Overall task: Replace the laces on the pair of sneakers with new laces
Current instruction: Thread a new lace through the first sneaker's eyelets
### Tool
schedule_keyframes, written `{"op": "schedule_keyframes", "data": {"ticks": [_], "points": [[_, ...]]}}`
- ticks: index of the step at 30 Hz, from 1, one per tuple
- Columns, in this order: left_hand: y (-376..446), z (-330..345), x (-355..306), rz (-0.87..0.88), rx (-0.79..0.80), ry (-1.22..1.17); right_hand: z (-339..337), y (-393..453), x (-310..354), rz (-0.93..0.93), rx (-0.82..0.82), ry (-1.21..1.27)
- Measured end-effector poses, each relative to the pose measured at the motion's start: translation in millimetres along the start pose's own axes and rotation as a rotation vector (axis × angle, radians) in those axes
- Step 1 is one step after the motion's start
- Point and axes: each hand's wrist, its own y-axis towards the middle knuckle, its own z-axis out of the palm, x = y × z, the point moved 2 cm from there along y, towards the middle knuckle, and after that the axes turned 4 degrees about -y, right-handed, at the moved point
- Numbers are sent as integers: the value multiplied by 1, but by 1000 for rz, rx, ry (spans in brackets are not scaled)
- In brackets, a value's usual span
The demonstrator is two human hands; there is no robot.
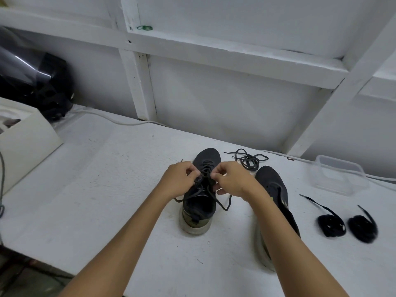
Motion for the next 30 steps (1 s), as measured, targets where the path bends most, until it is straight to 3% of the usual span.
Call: {"op": "schedule_keyframes", "data": {"ticks": [5, 13, 18, 23, 30], "points": [[-4, 6, 9, -92, -23, -153, 8, -1, -6, 108, -20, 266], [4, -3, -2, -23, 96, -60, 3, -3, -1, -7, -40, 39], [-1, 1, 1, -49, 32, -106, 10, -3, -7, 60, -65, 177], [-13, -2, 8, -23, -34, -221, 13, -16, -11, 15, -204, 215], [-33, -4, 14, 203, -182, -17, 27, -46, -19, -182, -467, -36]]}}
